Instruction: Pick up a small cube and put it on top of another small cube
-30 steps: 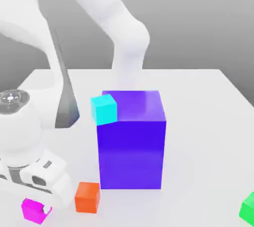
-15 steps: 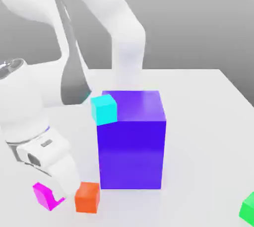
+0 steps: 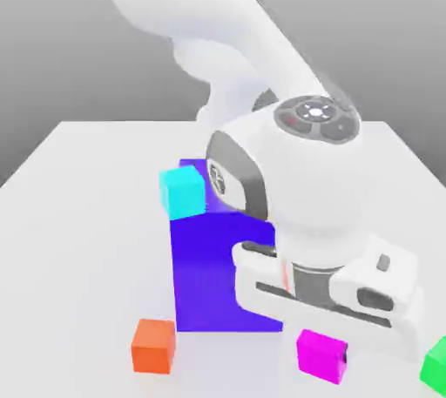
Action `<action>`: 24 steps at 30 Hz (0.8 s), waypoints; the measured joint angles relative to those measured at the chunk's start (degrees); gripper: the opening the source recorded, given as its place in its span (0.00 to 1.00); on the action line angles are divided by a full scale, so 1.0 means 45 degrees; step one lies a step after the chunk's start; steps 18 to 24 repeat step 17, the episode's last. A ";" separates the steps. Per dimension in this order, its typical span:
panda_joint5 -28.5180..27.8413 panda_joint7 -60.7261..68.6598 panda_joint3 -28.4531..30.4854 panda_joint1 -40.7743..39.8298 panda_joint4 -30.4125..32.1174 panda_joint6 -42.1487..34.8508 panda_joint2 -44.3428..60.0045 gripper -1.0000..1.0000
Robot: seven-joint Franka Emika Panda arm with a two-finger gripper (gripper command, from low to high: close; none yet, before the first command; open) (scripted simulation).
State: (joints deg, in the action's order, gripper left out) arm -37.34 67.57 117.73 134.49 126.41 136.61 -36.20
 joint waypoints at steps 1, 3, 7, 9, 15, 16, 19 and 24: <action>-0.0094 -0.0290 -0.0007 0.0499 -0.0091 -0.0108 0.0007 0.00; -0.0279 -0.0870 -0.0013 0.1500 -0.0274 -0.0317 0.0029 0.00; -0.0779 -0.1974 0.0016 0.3494 -0.0648 -0.0739 0.0075 0.00; -0.1545 -0.2088 0.0501 0.4294 -0.0808 -0.0709 -0.0089 0.00; -0.2824 -0.2745 0.1878 0.5454 -0.1049 -0.0019 -0.1030 1.00; -0.2824 -0.2745 0.1878 0.5454 -0.1049 -0.0019 -0.1030 1.00; -0.2824 -0.2745 0.1878 0.5454 -0.1049 -0.0019 -0.1030 1.00; -0.2824 -0.2745 0.1878 0.5454 -0.1049 -0.0019 -0.1030 1.00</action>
